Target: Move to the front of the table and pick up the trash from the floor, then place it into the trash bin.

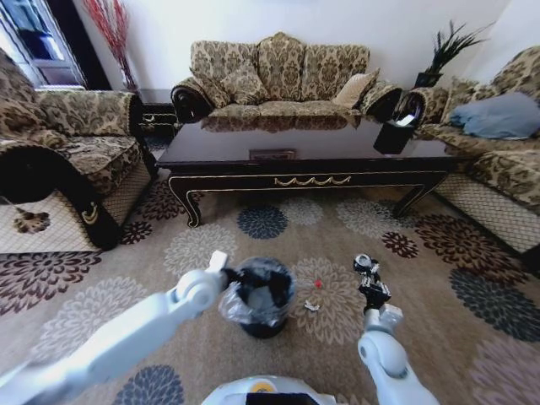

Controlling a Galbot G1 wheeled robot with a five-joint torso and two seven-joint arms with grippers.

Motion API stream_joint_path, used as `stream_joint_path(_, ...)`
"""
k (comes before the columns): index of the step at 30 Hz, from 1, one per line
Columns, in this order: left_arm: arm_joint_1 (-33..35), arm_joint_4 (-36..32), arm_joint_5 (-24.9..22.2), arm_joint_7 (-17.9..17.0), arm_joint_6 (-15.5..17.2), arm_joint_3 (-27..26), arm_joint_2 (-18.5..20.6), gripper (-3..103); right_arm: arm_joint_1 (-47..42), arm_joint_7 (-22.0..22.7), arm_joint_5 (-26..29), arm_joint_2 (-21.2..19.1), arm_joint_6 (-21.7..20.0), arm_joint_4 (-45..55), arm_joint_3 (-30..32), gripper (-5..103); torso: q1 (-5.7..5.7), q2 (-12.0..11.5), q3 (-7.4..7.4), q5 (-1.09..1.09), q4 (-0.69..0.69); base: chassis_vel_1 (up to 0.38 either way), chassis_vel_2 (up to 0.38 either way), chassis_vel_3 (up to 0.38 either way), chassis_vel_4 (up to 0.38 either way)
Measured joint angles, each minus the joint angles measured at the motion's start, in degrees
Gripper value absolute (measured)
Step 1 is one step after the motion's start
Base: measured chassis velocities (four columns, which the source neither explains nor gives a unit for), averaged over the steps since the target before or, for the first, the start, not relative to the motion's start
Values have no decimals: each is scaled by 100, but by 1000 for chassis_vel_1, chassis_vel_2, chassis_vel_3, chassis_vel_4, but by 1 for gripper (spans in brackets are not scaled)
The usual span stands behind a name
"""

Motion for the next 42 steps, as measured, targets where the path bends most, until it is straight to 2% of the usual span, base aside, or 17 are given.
stream_joint_path(2,-181,115,-35,-16,0,126,-154,3,-77,-65,-181,7,75,73,-4,18,0,0,0,1,1,0,0,0,0)
stream_joint_path(5,-765,716,-208,-47,-1,581,-803,3,-347,-179,-392,76,170,444,-40,18,1,0,1,1,-3,0,0,0,0)
stream_joint_path(7,-1026,1176,-323,-146,-1,772,-1211,3,-480,-294,-432,75,176,750,-67,18,0,0,1,0,0,0,0,0,0)
stream_joint_path(11,-1342,1729,-324,-144,-1,1058,-1675,3,-674,-413,-514,69,169,1060,-96,18,1,0,1,0,1,0,0,0,0)
stream_joint_path(17,-1507,2115,-334,-124,0,1246,-2099,3,-941,-566,-676,109,252,1222,-171,18,0,0,0,0,3,0,0,0,0)
stream_joint_path(20,-1519,2286,-369,-183,-1,1363,-2604,3,-1155,-754,-961,129,457,1157,-325,18,0,0,0,-1,-1,0,0,0,0)
stream_joint_path(23,-1499,2295,-399,-266,-1,1389,-2792,3,-1180,-768,-1077,153,520,1032,-421,18,0,0,-1,-1,-2,0,0,0,0)
stream_joint_path(24,-1495,2291,-411,-282,-1,1395,-2825,3,-1180,-769,-1097,159,529,996,-442,16,0,0,-1,0,-3,0,0,0,0)
stream_joint_path(26,-1486,2219,-469,-338,-1,1422,-2891,3,-1155,-750,-1126,170,535,912,-479,26,0,0,-1,-1,0,0,0,0,0)
stream_joint_path(29,-1485,2176,-483,-349,-1,1440,-2857,3,-1128,-727,-1115,152,531,905,-472,32,0,0,-1,-1,1,0,0,0,0)
stream_joint_path(30,-1478,2159,-484,-352,-1,1444,-2807,3,-1107,-712,-1095,137,514,904,-459,42,0,0,0,-1,2,0,0,0,0)
stream_joint_path(32,-1471,2155,-483,-360,-1,1444,-2779,3,-1095,-703,-1076,132,501,903,-457,42,0,0,0,-2,2,0,0,0,0)
stream_joint_path(35,-1447,2159,-461,-353,-1,1444,-2701,3,-1049,-665,-1026,134,454,880,-468,59,0,0,0,-2,2,0,0,0,0)
stream_joint_path(38,-1426,2177,-450,-342,-1,1426,-2670,3,-1032,-652,-1020,143,444,859,-478,64,0,0,0,-2,0,0,0,0,0)
stream_joint_path(39,-1402,2193,-420,-317,-1,1397,-2620,3,-1018,-641,-1008,151,438,841,-485,75,0,0,0,-2,-2,0,0,0,0)
stream_joint_path(41,-1366,2205,-371,-291,-1,1360,-2557,3,-1000,-627,-990,154,431,826,-485,75,0,0,0,-2,-2,0,0,0,0)
stream_joint_path(42,-1350,2207,-353,-280,-1,1341,-2522,3,-992,-623,-984,155,429,820,-485,80,0,0,0,-3,-2,0,0,0,0)
